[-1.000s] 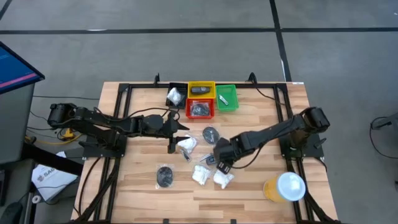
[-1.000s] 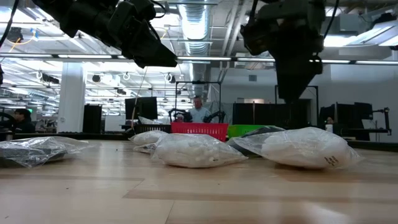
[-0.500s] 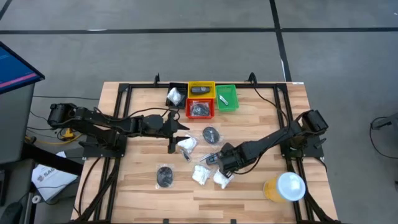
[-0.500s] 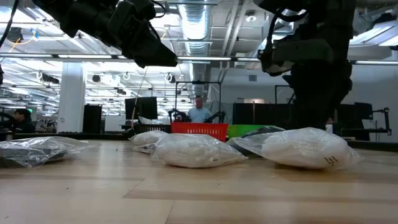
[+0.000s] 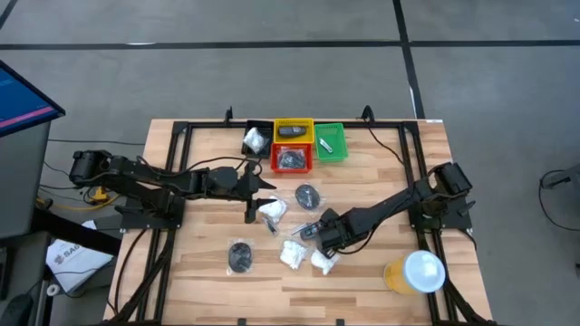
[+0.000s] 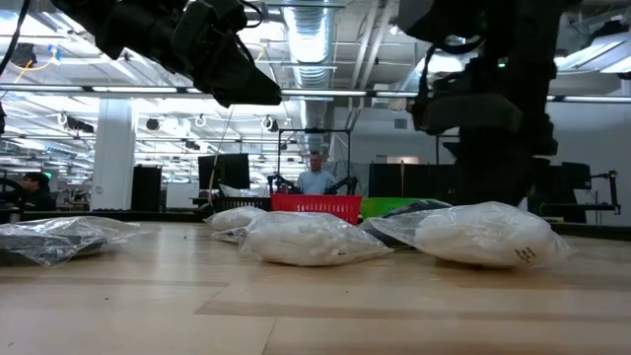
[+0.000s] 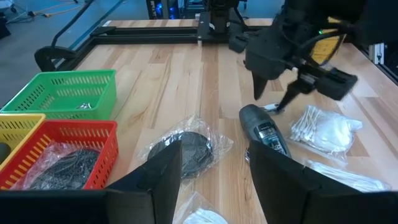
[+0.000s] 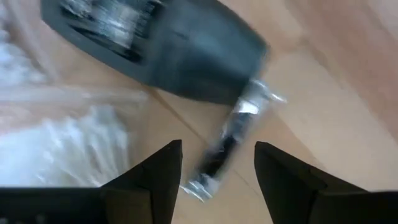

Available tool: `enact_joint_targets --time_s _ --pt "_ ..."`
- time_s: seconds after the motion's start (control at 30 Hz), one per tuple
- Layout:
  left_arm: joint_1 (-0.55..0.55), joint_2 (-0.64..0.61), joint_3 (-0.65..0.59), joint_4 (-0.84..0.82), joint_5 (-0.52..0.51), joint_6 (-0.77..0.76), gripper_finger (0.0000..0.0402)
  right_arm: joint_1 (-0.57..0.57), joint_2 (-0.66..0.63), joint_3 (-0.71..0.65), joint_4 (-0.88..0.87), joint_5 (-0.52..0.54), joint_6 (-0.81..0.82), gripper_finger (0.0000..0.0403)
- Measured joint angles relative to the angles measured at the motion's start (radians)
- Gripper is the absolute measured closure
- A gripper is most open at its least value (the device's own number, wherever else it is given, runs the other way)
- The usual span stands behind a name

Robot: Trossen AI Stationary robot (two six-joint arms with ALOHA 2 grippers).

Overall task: Pick & Place Travel size toiletries
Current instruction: Put the silver nail cutter into the green bin

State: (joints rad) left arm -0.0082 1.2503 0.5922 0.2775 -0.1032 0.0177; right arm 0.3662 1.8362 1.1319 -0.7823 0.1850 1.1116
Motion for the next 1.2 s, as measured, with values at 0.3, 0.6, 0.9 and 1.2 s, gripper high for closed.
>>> enact_joint_targets --time_s 0.3,0.6,0.9,1.2 --pt "0.000 0.000 0.000 -0.001 0.000 0.000 0.0224 0.007 0.081 0.003 0.012 -0.024 -0.001 0.0218" --pt "0.000 0.000 0.000 -0.001 0.000 0.000 0.0224 0.013 0.090 0.002 0.021 -0.026 -0.003 0.0287" --pt "0.000 0.000 0.000 -0.001 0.000 0.000 0.0224 0.013 0.087 0.017 -0.004 -0.031 -0.021 0.0368" --pt "0.000 0.000 0.000 -0.002 0.000 0.000 0.0224 0.012 0.031 0.027 -0.154 -0.020 -0.031 0.0367"
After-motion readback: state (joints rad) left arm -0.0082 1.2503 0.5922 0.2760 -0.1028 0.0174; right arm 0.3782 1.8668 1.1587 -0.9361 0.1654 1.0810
